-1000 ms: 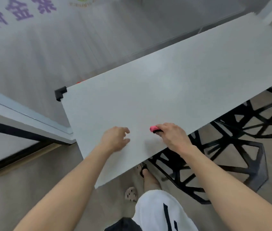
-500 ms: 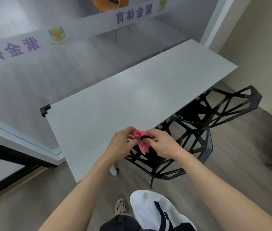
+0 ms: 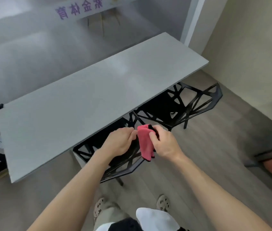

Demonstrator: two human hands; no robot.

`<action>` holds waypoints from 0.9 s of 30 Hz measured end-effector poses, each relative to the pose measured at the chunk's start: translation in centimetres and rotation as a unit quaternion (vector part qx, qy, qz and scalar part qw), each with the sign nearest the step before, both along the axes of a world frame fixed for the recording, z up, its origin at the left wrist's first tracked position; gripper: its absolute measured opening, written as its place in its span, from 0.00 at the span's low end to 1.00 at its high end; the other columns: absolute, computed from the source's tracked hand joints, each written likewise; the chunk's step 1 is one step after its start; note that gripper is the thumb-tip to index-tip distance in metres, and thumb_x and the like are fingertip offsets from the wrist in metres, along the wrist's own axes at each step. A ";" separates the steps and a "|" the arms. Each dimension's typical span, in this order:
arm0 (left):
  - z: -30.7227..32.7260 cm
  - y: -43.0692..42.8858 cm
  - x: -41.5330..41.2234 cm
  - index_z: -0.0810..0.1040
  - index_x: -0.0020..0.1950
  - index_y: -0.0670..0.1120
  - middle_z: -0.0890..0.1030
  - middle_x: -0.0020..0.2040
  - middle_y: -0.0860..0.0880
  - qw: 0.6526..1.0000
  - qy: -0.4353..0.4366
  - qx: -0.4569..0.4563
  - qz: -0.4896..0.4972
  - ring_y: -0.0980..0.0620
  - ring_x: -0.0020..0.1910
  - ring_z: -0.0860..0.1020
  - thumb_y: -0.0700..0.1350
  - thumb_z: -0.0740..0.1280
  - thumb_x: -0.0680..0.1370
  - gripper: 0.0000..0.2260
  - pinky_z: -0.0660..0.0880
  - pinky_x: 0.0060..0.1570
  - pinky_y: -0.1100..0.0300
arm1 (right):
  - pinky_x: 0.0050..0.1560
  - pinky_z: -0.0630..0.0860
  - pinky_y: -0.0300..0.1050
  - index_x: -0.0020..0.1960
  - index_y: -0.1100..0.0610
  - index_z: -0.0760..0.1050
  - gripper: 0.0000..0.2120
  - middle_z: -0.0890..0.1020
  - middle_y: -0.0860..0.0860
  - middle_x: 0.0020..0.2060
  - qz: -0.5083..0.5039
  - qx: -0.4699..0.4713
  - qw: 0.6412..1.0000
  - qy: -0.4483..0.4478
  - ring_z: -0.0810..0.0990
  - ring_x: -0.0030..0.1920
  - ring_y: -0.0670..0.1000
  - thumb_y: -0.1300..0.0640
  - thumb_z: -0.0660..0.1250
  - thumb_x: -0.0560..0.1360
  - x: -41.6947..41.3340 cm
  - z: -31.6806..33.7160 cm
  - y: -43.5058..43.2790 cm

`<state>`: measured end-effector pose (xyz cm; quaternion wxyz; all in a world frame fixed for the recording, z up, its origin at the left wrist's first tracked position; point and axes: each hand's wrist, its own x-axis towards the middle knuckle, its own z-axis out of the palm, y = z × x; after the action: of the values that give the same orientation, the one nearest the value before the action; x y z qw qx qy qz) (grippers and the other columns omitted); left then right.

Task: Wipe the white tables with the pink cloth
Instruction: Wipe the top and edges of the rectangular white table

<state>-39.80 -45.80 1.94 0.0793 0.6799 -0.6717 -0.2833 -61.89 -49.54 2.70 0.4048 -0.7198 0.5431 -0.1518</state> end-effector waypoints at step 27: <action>-5.0 -14.2 8.1 0.78 0.68 0.49 0.80 0.58 0.51 0.964 -0.208 -0.007 0.167 0.47 0.54 0.81 0.48 0.62 0.85 0.13 0.77 0.48 0.51 | 0.44 0.76 0.42 0.69 0.45 0.78 0.18 0.85 0.47 0.55 0.297 0.060 0.936 0.178 0.83 0.50 0.47 0.56 0.65 0.81 10.1 -0.8 -27.9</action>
<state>-31.68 -59.96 -3.10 -0.0107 0.8258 -0.5523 -0.1138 -51.74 -77.40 1.88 0.3707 -0.8380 0.3754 0.1391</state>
